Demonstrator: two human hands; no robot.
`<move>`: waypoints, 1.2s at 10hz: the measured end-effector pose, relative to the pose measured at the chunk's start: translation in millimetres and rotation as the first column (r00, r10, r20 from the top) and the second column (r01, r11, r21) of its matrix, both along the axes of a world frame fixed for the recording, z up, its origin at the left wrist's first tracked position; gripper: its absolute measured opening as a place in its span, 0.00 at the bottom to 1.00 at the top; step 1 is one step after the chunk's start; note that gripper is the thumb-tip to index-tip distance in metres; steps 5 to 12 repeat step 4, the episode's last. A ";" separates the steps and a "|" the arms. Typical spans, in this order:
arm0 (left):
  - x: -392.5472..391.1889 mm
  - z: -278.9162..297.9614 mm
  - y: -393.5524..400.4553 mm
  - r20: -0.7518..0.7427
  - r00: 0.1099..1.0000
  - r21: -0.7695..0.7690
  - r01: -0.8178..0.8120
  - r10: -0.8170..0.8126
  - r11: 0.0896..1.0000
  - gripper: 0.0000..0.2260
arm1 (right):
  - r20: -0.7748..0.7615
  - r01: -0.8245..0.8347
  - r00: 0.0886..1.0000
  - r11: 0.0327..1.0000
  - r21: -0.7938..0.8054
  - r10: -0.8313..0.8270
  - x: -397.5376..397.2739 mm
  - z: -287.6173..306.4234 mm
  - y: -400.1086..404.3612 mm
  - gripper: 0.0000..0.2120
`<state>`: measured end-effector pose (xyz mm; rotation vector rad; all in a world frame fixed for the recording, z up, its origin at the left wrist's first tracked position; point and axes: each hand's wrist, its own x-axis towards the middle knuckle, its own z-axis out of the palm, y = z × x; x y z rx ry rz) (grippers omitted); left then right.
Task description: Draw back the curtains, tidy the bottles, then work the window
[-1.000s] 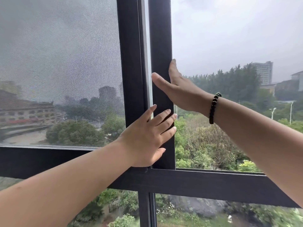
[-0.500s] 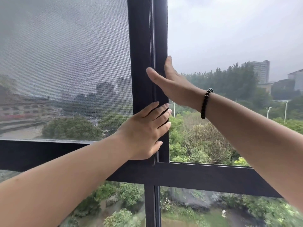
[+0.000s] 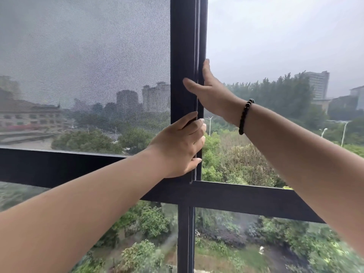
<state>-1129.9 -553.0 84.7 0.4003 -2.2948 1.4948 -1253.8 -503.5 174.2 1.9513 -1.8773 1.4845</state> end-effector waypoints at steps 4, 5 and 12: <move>-21.1 -1.1 32.3 -0.280 0.960 0.378 0.117 -0.007 0.918 0.28 | 0.035 0.177 0.984 0.984 -0.020 -0.176 -28.3 -15.1 52.8 0.33; -21.1 -1.1 32.3 -0.280 0.960 0.378 0.117 -0.007 0.918 0.28 | 0.035 0.177 0.984 0.984 -0.020 -0.176 -28.3 -15.1 52.8 0.33; -21.1 -1.1 32.3 -0.280 0.960 0.378 0.117 -0.007 0.918 0.28 | 0.035 0.177 0.984 0.984 -0.020 -0.176 -28.3 -15.1 52.8 0.33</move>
